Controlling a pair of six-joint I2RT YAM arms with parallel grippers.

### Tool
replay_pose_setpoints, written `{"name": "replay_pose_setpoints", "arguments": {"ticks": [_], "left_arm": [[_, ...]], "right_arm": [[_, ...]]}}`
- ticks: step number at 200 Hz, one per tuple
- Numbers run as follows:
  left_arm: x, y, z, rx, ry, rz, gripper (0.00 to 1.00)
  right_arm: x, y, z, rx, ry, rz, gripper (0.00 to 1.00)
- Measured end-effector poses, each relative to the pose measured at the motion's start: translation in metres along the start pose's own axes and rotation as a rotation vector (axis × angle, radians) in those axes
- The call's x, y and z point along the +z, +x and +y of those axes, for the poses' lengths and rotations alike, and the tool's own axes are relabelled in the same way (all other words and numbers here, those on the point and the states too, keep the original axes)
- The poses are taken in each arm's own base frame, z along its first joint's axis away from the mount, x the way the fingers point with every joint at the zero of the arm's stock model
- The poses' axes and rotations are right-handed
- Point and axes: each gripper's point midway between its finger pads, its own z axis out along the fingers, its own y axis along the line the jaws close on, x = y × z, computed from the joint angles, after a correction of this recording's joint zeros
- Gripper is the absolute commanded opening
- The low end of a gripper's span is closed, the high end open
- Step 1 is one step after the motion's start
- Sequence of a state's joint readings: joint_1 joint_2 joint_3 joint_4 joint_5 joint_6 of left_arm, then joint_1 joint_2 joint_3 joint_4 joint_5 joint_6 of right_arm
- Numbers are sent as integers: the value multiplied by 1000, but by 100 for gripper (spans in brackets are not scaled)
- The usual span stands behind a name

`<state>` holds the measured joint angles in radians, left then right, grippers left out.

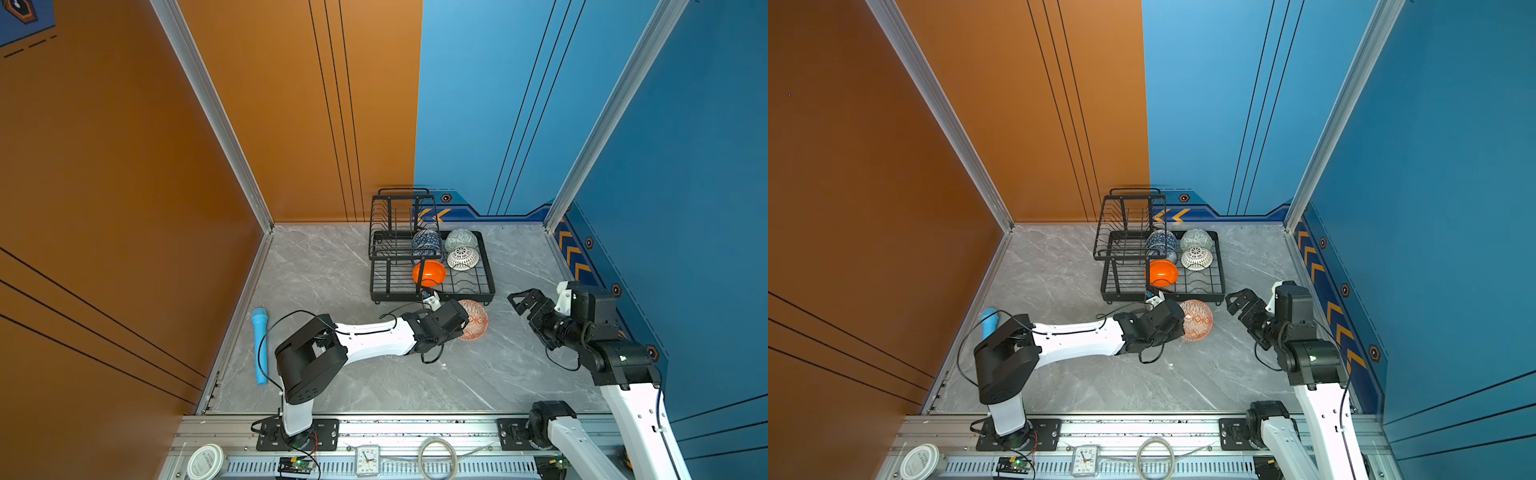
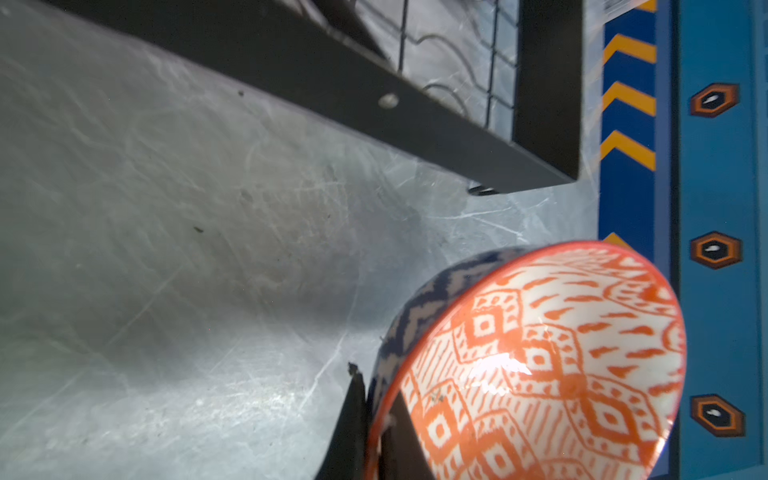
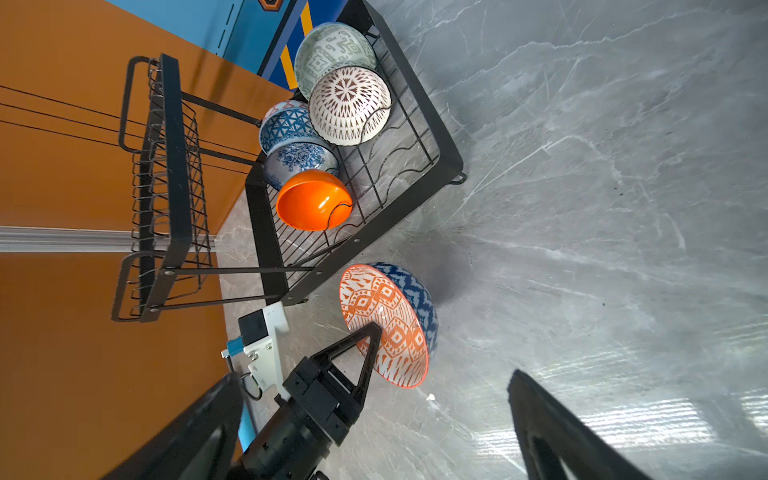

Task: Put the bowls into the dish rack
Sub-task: 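Lift the orange-patterned bowl above the rack while the right gripper rises toward it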

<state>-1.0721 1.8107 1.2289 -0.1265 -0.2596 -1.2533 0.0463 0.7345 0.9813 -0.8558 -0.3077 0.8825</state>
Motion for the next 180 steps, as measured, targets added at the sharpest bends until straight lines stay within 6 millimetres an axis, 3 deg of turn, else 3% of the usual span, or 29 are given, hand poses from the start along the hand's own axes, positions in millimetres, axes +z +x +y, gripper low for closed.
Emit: {"name": "replay_pose_setpoints", "arguments": {"ticks": [34, 65, 109, 144, 180], "left_arm": [[-18, -29, -35, 33, 70, -64, 0], [-36, -65, -72, 75, 133, -137, 0], [-68, -115, -133, 165, 259, -279, 0], [-75, -135, -143, 251, 284, -361, 0], [-83, -164, -145, 334, 270, -482, 0]], "right_arm": [[-12, -21, 33, 41, -56, -32, 100], [-29, -52, 83, 66, -143, -70, 100], [-32, -86, 135, 131, -241, -85, 100], [-27, -99, 155, 203, -312, -86, 100], [-52, -116, 196, 194, -450, -123, 100]]}}
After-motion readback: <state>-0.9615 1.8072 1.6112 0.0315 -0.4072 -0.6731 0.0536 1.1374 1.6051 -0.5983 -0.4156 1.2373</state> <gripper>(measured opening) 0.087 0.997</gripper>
